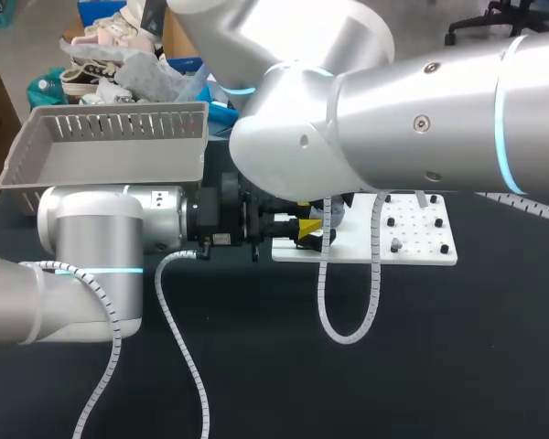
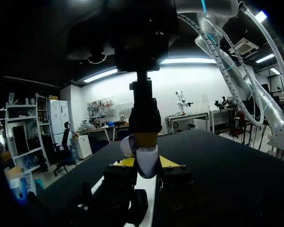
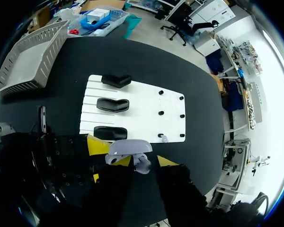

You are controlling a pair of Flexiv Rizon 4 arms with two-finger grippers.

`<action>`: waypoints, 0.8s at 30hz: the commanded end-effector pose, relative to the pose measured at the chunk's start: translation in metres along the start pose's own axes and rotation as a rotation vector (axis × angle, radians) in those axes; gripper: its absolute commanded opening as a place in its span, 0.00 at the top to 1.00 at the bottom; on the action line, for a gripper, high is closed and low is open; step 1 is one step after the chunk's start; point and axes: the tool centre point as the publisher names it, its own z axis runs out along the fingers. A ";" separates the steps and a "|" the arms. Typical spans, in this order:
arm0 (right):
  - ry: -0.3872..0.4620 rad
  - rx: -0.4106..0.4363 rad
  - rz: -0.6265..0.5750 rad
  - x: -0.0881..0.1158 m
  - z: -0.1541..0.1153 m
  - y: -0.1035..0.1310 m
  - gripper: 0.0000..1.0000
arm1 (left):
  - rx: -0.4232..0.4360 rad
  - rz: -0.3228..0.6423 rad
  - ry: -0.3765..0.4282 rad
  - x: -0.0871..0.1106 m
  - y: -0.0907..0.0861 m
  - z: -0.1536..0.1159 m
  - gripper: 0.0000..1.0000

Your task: Pick up each earbud case from the left stands, insert the matching earbuds, close the lid, and place the case in the box.

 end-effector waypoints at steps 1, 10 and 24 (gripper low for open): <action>0.002 0.001 0.001 -0.001 0.000 0.000 0.69 | 0.000 0.001 -0.002 0.000 0.001 0.001 1.00; 0.000 -0.057 -0.002 0.004 -0.010 0.000 0.62 | 0.000 0.001 -0.002 0.000 0.001 0.001 1.00; -0.196 -0.246 0.158 0.002 -0.024 -0.032 0.56 | 0.000 0.001 -0.002 0.000 0.001 0.001 1.00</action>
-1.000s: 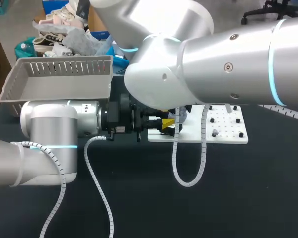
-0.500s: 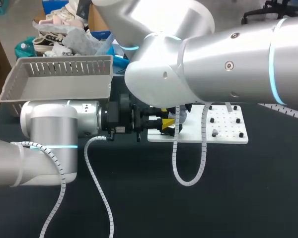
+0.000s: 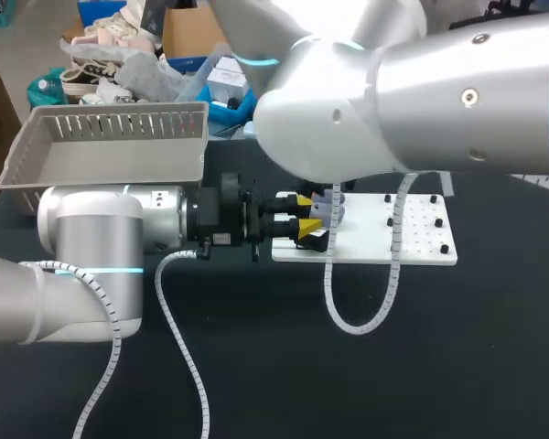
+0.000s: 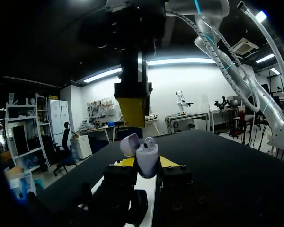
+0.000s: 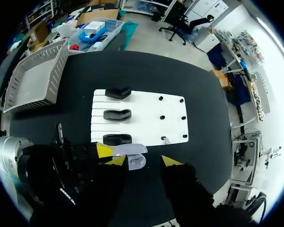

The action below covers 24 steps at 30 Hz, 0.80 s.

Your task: Pick up each earbud case from the left stands, insert the matching earbuds, close the lid, and place the case in the box.

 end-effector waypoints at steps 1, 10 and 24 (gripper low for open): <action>-0.168 -0.159 0.052 0.011 -0.001 -0.028 0.56 | 0.000 0.001 -0.002 0.001 0.001 0.000 1.00; -0.238 -0.270 0.187 0.006 0.014 -0.060 0.55 | 0.000 0.001 -0.002 0.001 0.001 0.000 1.00; -0.200 -0.379 0.219 0.012 0.057 -0.070 0.30 | 0.000 0.001 -0.002 0.001 0.001 0.000 1.00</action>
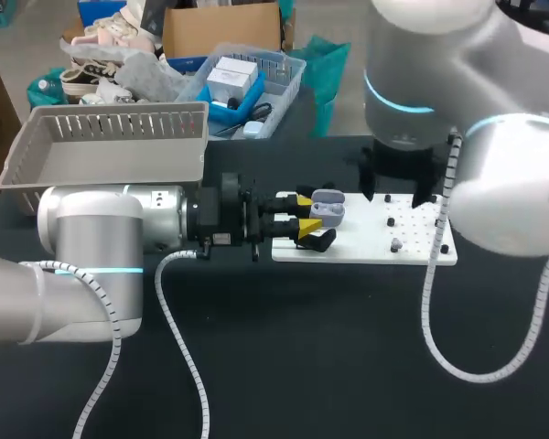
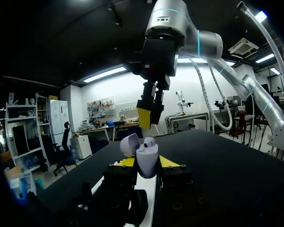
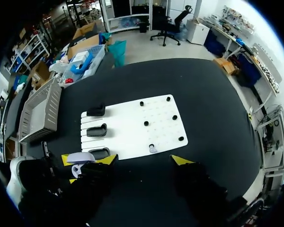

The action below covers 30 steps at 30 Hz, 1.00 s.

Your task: Pick up each earbud case from the left stands, insert the matching earbuds, close the lid, and place the case in the box.

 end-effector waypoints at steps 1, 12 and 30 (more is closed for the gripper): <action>-0.043 -0.145 0.004 0.004 0.016 -0.006 0.29 | 0.000 0.001 -0.002 0.001 0.001 0.000 1.00; 0.019 -0.089 -0.005 0.008 0.055 -0.011 0.51 | 0.000 0.001 -0.002 0.001 0.001 0.000 1.00; 0.094 -0.040 -0.017 0.015 0.095 -0.018 0.52 | 0.000 0.001 -0.002 0.001 0.001 0.000 1.00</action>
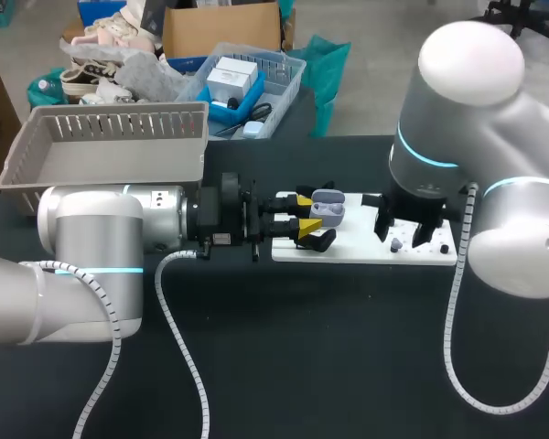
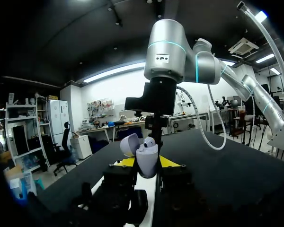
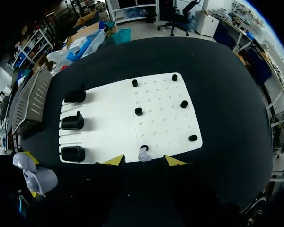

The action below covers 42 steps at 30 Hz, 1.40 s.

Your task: Pick up each earbud case from the left stands, insert the matching earbuds, close the lid, and place the case in the box.

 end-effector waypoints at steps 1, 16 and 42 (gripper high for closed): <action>0.015 0.007 0.005 -0.003 0.009 0.002 0.52 | 0.000 0.001 -0.002 0.001 0.001 0.000 1.00; 0.031 0.009 0.028 0.001 0.015 0.001 0.61 | 0.000 0.001 -0.002 0.001 0.001 0.000 1.00; 0.033 0.017 0.042 0.003 0.020 0.003 0.69 | 0.000 0.001 -0.002 0.001 0.001 0.000 1.00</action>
